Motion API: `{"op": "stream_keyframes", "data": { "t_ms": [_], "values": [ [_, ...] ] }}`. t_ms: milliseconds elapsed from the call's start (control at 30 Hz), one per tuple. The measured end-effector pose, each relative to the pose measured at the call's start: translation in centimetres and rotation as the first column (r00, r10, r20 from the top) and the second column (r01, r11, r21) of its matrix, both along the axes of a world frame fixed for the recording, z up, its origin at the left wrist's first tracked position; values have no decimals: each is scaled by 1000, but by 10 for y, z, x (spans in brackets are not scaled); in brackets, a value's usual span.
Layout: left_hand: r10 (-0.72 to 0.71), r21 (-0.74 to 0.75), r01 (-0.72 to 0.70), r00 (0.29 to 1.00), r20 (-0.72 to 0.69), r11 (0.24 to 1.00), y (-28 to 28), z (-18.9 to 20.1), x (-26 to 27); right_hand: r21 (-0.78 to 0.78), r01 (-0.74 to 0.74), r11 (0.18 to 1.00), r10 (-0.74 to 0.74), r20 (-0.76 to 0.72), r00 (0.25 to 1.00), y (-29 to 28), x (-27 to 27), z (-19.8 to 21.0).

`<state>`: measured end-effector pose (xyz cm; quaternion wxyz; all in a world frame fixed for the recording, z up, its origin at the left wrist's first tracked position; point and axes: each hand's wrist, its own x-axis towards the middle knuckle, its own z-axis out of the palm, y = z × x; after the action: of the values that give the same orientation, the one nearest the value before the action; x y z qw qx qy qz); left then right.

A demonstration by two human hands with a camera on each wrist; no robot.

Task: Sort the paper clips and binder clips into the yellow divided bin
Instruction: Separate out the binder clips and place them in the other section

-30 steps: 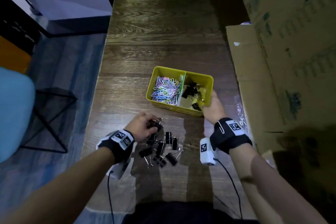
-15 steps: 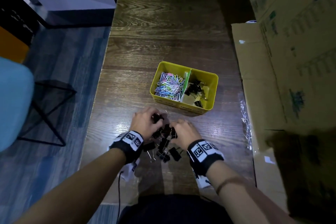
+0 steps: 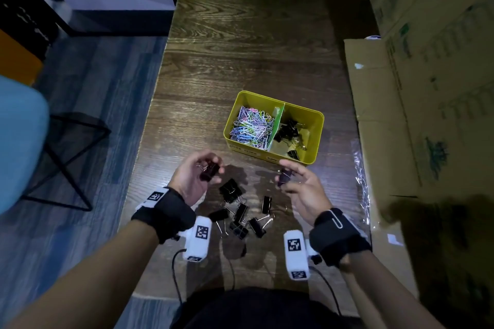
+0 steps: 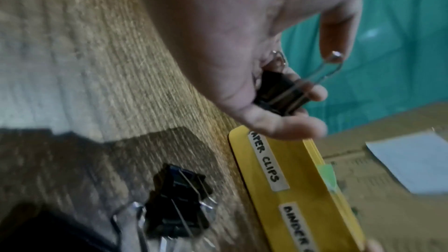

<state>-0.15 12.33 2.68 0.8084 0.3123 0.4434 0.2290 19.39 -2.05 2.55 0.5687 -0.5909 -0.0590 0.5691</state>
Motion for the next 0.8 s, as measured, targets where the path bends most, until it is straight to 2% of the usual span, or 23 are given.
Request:
{"op": "stream_keyframes", "data": {
  "t_ms": [33,67,100,133,167,200,233,267,300,333,400,433,467,500,533,600,667,733,767,800],
  "values": [
    [-66,121,83,988,-140,989,3,-4,2,-4,7,1000,-7,-26,1000,-2,4,-1],
    [-151,262,230,946,-289,937,7,-10,2,-10,-21,1000,21,-7,1000,-4,8,1],
    [-251,378,439,856,-452,815,11,-15,1,-22,-76,997,77,40,996,-6,10,3],
    [-342,431,669,708,-618,605,16,-19,-1,-40,-149,988,153,110,982,-6,10,5],
    [-383,397,855,508,-771,334,19,-21,-2,-80,-243,967,254,213,943,-6,10,8],
    [-366,292,952,307,-879,95,21,-20,-2,-155,-350,924,383,338,860,-4,7,11],
    [-322,170,984,143,-936,-60,20,-18,0,-266,-451,852,523,452,723,-3,4,10],
    [-283,88,985,44,-958,-146,18,-14,3,-383,-522,762,645,520,559,0,-1,10],
    [-254,48,980,-4,-967,-195,16,-14,8,-498,-561,661,741,547,388,4,-7,8],
    [-233,37,973,-18,-972,-228,14,-13,11,-593,-574,564,806,546,228,6,-13,5],
    [-205,33,964,-22,-979,-264,12,-20,14,-716,-557,420,850,525,-34,7,-24,-3],
    [-201,32,965,-22,-979,-261,13,-24,13,-745,-545,384,846,520,-116,6,-28,-7],
    [-199,39,966,-12,-980,-254,13,-28,12,-752,-541,376,832,531,-160,6,-30,-9],
    [-193,46,971,0,-981,-236,14,-31,9,-751,-541,378,824,539,-173,5,-30,-11],
    [-192,69,976,29,-981,-206,15,-34,6,-735,-549,397,815,558,-158,4,-30,-14],
    [-210,141,984,117,-971,-105,17,-39,-1,-692,-559,458,815,578,-48,0,-26,-17],
    [-219,223,972,233,-948,69,21,-42,-10,-654,-553,516,814,575,80,-5,-18,-17],
    [-211,291,919,350,-912,267,26,-43,-21,-599,-525,604,784,566,256,-11,-9,-18],
    [-208,311,896,386,-899,317,28,-44,-26,-579,-499,645,758,567,323,-14,-4,-19],
    [-211,329,890,404,-890,315,29,-42,-29,-563,-474,677,733,578,359,-17,0,-21]
  ]
}}
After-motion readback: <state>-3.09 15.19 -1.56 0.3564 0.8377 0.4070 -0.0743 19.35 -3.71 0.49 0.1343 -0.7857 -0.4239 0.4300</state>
